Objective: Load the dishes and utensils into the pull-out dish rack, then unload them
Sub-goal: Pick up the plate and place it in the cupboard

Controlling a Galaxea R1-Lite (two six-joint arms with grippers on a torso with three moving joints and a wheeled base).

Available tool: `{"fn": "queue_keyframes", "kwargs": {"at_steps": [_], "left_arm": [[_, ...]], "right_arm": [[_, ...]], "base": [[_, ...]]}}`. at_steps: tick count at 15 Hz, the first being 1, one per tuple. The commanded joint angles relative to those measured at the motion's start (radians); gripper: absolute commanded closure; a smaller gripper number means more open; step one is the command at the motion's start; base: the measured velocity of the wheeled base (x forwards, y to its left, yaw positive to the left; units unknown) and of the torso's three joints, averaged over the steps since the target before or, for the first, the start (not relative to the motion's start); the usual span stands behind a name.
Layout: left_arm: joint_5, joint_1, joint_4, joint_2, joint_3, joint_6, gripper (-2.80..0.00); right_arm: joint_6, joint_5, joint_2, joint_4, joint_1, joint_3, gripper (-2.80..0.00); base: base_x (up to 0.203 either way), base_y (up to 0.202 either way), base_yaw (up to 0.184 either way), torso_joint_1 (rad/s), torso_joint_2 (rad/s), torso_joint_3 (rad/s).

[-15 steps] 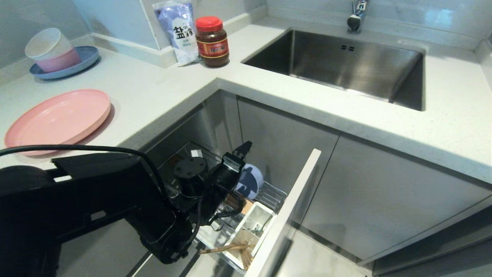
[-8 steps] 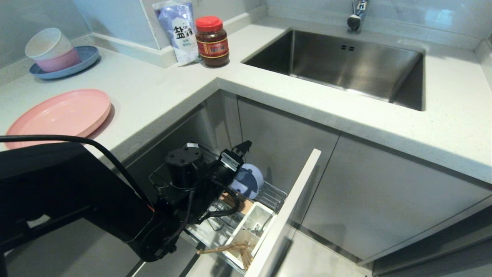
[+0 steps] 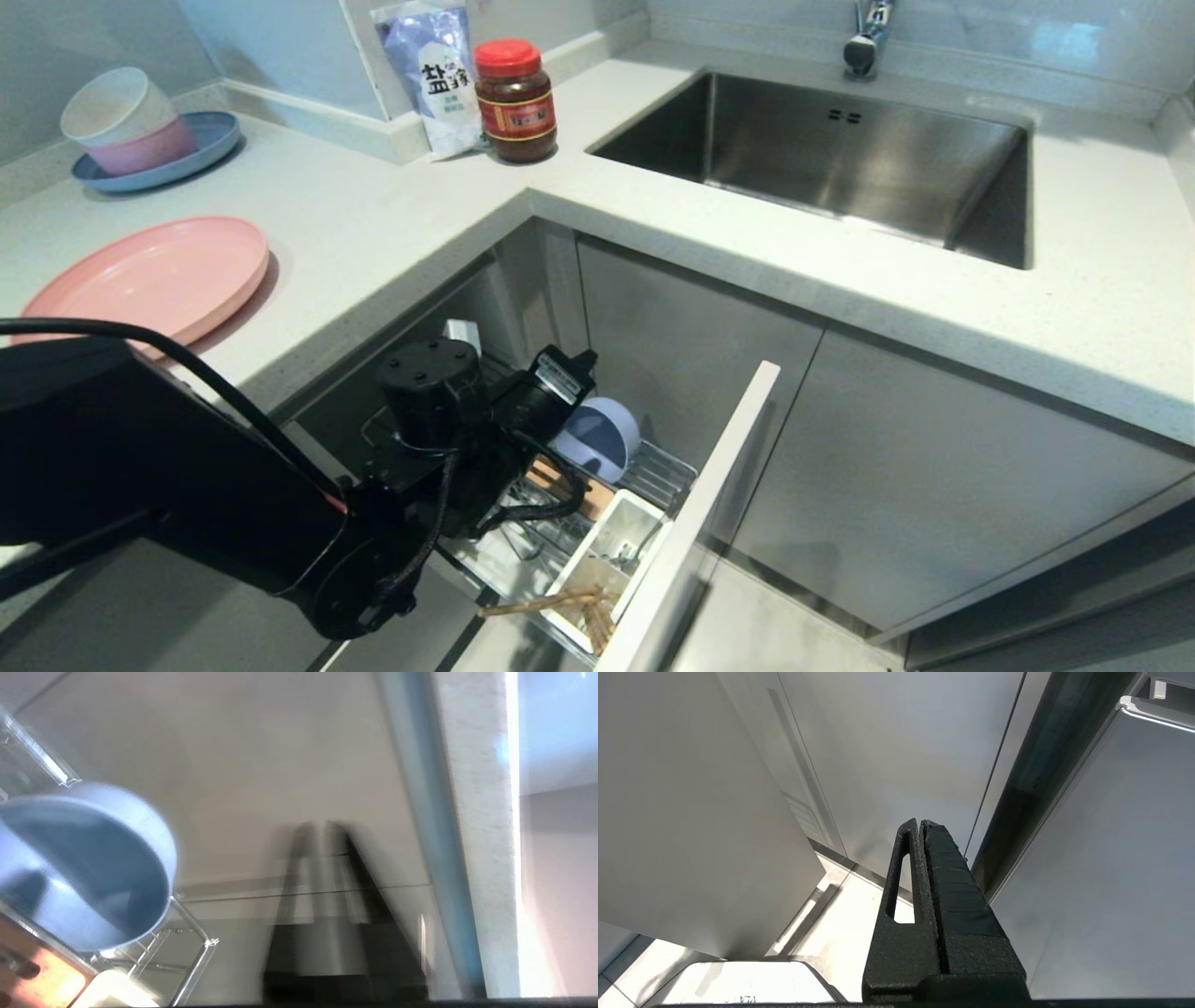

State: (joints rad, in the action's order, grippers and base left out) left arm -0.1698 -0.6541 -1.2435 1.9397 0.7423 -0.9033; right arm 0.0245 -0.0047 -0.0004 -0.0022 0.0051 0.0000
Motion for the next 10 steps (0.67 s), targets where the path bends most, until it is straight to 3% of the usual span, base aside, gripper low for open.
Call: {"fn": "queue_keyframes", "kwargs": {"at_steps": [1,5,10], "left_arm": [[-0.002,-0.016,0.006,-0.058,0.000,0.029,0.00],[-0.031,-0.063,0.034,-0.137,0.005,0.122,0.00],[-0.099,-0.124,0.138,-0.321,0.007,0.283,0.00]], "right_arm": [[0.000,0.000,-0.003,0.000,0.001,0.002,0.00],[0.000,0.000,-0.004,-0.001,-0.001,0.002,0.00],[0.000,0.000,-0.003,-0.001,0.001,0.002,0.00]], "base": [[0.000,0.000,0.000,0.000,0.00,0.000],[0.000,0.000,0.000,0.000,0.00,0.000],[0.000,0.000,0.000,0.000,0.00,0.000]]}}
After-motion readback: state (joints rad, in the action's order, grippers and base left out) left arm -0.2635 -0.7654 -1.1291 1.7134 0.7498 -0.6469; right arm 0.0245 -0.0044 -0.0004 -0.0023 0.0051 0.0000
